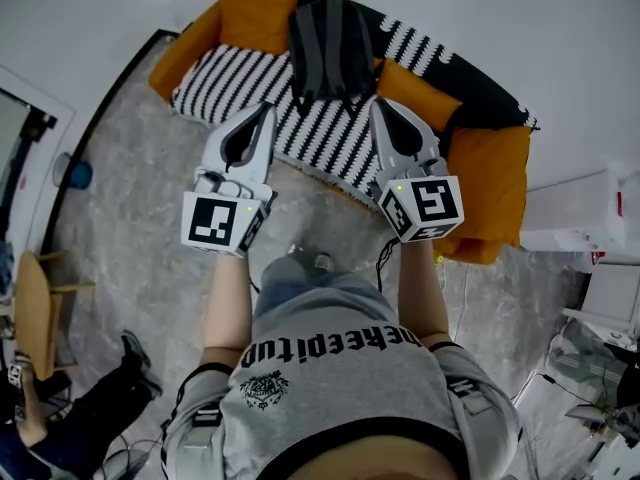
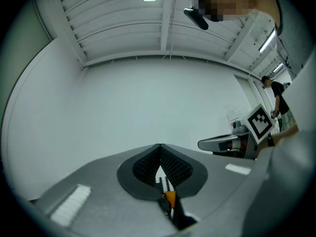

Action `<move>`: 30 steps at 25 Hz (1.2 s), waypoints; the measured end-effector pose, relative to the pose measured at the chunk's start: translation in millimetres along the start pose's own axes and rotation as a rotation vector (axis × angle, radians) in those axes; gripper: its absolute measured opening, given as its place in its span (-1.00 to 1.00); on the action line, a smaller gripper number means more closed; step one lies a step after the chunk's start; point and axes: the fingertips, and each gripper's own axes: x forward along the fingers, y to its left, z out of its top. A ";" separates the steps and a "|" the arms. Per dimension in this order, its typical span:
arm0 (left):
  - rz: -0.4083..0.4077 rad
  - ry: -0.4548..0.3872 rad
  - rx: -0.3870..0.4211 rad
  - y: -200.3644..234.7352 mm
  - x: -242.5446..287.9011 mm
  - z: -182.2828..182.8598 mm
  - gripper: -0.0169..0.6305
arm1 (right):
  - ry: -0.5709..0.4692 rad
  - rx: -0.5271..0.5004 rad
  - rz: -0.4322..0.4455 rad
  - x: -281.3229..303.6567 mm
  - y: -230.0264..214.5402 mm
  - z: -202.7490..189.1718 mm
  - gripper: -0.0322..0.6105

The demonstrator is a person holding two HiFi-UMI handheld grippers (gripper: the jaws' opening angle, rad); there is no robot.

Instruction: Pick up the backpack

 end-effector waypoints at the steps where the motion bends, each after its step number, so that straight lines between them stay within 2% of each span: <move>1: 0.003 0.004 0.001 0.4 2.3 -1.0 -0.90 | 0.000 0.001 0.004 1.5 -1.8 -0.6 -0.89; 11: 0.013 0.011 -0.005 16.4 25.6 -7.6 -0.90 | -0.010 0.012 0.001 26.5 -20.5 -3.8 -0.89; 14: 0.002 -0.009 -0.004 27.1 36.0 -8.8 -0.90 | -0.008 0.010 -0.011 38.7 -25.0 -5.2 -0.89; 18: -0.010 0.011 -0.014 40.8 53.2 -17.3 -0.90 | -0.007 0.010 -0.029 56.7 -33.6 -7.5 -0.89; 21: -0.026 -0.010 -0.017 54.0 69.1 -18.4 -0.90 | -0.007 0.011 -0.040 74.5 -40.3 -7.4 -0.89; 25: -0.035 0.035 -0.023 76.2 87.5 -26.5 -0.90 | -0.006 0.012 -0.059 99.9 -46.6 -6.0 -0.89; 30: -0.065 0.034 -0.023 103.0 113.8 -34.4 -0.90 | -0.006 0.010 -0.086 133.4 -56.2 -7.5 -0.89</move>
